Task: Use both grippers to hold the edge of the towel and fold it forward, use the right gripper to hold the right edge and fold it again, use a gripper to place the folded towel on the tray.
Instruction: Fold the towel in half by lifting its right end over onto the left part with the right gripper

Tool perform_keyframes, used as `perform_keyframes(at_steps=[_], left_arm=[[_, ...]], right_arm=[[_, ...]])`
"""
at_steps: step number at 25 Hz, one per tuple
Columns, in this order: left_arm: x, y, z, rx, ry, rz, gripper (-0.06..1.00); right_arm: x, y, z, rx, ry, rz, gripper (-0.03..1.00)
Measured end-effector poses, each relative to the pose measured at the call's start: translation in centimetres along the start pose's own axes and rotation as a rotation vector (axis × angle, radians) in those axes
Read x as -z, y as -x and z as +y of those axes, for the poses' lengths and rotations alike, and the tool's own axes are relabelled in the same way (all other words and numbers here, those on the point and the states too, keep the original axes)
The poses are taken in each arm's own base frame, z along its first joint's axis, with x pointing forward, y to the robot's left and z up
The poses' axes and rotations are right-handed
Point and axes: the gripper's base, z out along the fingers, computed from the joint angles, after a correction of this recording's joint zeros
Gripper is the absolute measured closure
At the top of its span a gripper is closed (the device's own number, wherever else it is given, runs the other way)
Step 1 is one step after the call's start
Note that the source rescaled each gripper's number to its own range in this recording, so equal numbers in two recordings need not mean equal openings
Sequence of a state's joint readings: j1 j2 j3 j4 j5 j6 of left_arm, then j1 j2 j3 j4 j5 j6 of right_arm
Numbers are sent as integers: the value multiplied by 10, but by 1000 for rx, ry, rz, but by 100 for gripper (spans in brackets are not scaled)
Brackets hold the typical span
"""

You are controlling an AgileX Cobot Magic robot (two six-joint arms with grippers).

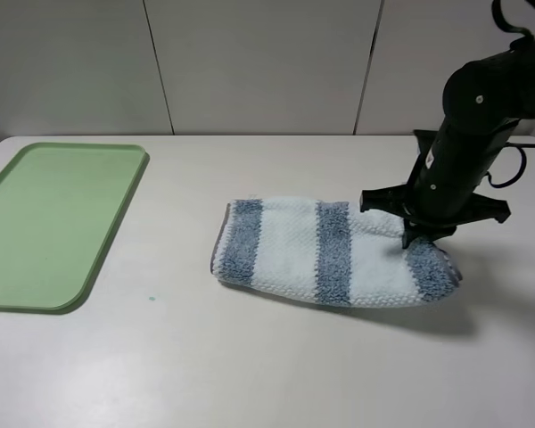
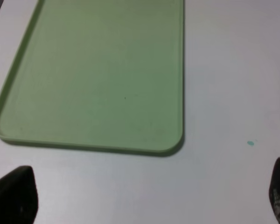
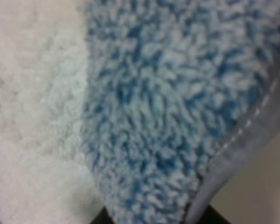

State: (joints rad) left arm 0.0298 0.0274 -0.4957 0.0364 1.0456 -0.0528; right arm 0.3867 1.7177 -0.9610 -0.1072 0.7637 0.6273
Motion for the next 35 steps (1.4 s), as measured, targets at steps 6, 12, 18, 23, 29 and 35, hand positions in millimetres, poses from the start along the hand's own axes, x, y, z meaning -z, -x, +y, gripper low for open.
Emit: perform_keyframes(at_steps=[6,12,18,23,29,35], left_arm=[[0,0,0,0,0,0,-5],[0,0,0,0,0,0,-5],[0,0,0,0,0,0,-5],[0,0,0,0,0,0,-5],[0,0,0,0,0,0,-5],[0,0,0,0,0,0,-5]], right_arm=[[26,5,-33,0,-62,-14,88],[41,3,-57,17,-131,37,88],[60,11,-60,37,-185,50,88],[61,15,-57,32,-157,30,88],[36,17,-34,93,-148,42,88],[23,17,-1,144,-121,19,88]])
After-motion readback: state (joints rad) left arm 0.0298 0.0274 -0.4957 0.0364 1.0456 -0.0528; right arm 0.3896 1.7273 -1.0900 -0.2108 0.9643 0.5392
